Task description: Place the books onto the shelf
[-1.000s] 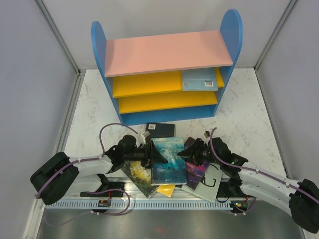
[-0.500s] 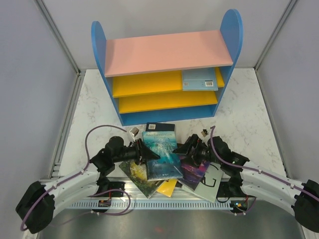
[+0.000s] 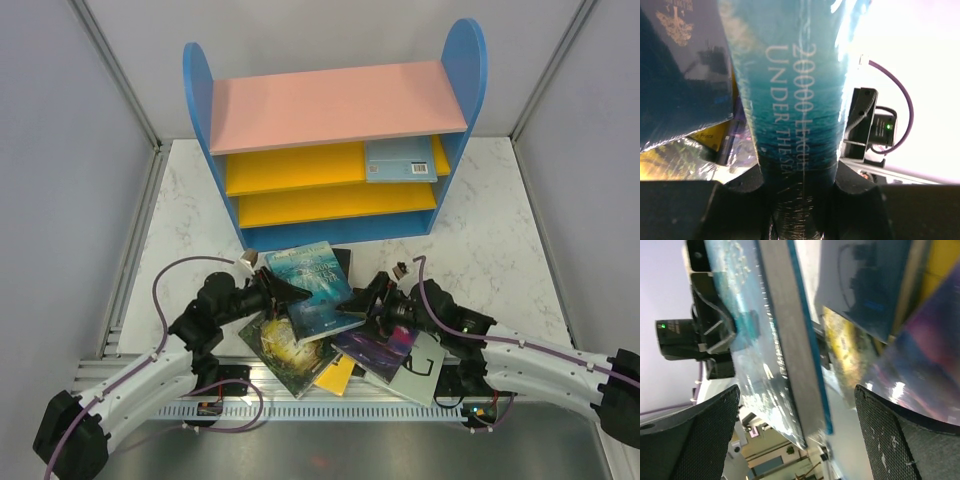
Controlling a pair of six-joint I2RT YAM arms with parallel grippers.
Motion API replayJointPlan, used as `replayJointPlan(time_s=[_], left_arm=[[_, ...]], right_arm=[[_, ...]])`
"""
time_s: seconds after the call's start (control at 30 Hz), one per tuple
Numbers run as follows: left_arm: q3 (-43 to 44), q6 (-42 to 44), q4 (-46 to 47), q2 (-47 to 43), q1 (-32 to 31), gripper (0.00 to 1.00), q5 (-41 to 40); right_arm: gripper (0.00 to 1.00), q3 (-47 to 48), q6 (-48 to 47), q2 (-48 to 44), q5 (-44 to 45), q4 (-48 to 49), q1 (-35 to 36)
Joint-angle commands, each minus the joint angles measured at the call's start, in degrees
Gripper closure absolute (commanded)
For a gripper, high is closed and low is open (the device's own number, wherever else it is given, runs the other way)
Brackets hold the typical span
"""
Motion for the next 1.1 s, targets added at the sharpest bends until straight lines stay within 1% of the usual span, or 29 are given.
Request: replayJointPlan(time_s=[0.0, 0.07, 0.13, 0.17, 0.2, 0.3, 0.33, 0.4, 0.43, 0.5, 0.53, 0.57, 0.6, 0.63, 0.67, 0.7, 0.73, 0.8, 0.83, 0.93, 1.07], left_arm=[[2.9, -6.1, 13.9, -1.2, 0.2, 0.98, -1.9], [1.9, -8.1, 16.3, -1.5, 0.2, 0.98, -3.0], [0.9, -9.7, 18.0, -1.8, 0.2, 0.98, -3.7], [0.5, -10.1, 18.4, -2.1, 0.2, 0.98, -3.9], [0.3, -11.0, 18.6, -2.4, 0.2, 0.98, -4.2], [-0.4, -11.9, 18.4, -4.1, 0.2, 0.98, -4.6], [-0.8, -11.9, 18.2, -4.6, 0.2, 0.98, -4.6], [-0.7, -11.7, 15.6, -6.1, 0.2, 0.98, -4.5], [-0.6, -11.2, 14.8, -6.4, 0.2, 0.98, -4.1], [-0.2, -10.3, 11.8, -6.9, 0.2, 0.97, -3.4], [1.0, -9.1, 10.6, -6.8, 0.2, 0.90, -2.2], [1.8, -8.1, 9.1, -6.5, 0.2, 0.86, -1.5], [2.8, -5.4, 5.7, -5.7, 0.2, 0.82, -0.6], [5.3, -3.7, 3.9, -5.3, 0.2, 0.64, 0.9], [6.8, -1.9, 1.5, -4.9, 0.2, 0.55, 1.6], [8.5, 0.0, -3.6, -4.6, 0.2, 0.48, 2.1], [11.9, 4.0, -7.0, -4.3, 0.2, 0.33, 2.5], [16.1, 8.5, -11.2, -4.5, 0.2, 0.23, 1.6], [17.1, 9.6, -15.7, -5.1, 0.2, 0.16, 1.4], [19.4, 12.1, -19.5, -6.1, 0.2, 0.11, 0.8], [19.4, 12.9, -21.6, -7.4, 0.3, 0.10, 0.7]], right_arm=[[0.03, 5.6, 2.7, 3.5, 3.2, 7.8, 1.2], [0.08, 8.1, 2.6, 5.8, 3.8, 9.4, 1.9], [0.16, 9.6, 3.0, 6.7, 5.7, 11.4, 3.0], [0.22, 10.1, 2.9, 6.7, 6.8, 11.4, 3.3], [0.24, 10.4, 2.8, 6.3, 7.7, 11.3, 3.5], [0.36, 10.7, 2.8, 3.3, 12.0, 9.9, 3.5], [0.48, 10.1, 3.2, 2.4, 13.1, 10.1, 3.5], [0.63, 9.5, 3.8, -0.3, 15.6, 10.4, 3.5], [0.76, 9.5, 3.8, -0.9, 16.0, 10.5, 3.5], [0.93, 10.1, 2.6, -2.0, 16.5, 9.6, 3.5], [1.00, 11.9, 2.0, -2.2, 16.4, 6.9, 3.5], [1.00, 13.1, 0.0, -2.5, 16.5, 4.9, 3.5], [1.00, 14.4, -0.9, -2.8, 16.8, 2.8, 3.5], [1.00, 15.6, -1.7, -3.3, 17.2, -1.2, 3.6], [1.00, 17.9, -2.4, -4.2, 17.9, -3.1, 3.5], [1.00, 18.8, -2.9, -4.9, 18.7, -4.6, 3.6], [1.00, 20.1, -3.2, -5.9, 20.8, -6.3, 3.5], [1.00, 21.1, -2.7, -8.6, 23.2, -8.8, 3.5], [1.00, 21.9, -2.6, -9.6, 25.2, -9.9, 3.5], [1.00, 25.0, -3.1, -11.3, 27.2, -11.6, 3.4], [1.00, 30.9, -5.3, -7.9, 26.2, -13.5, 3.4]])
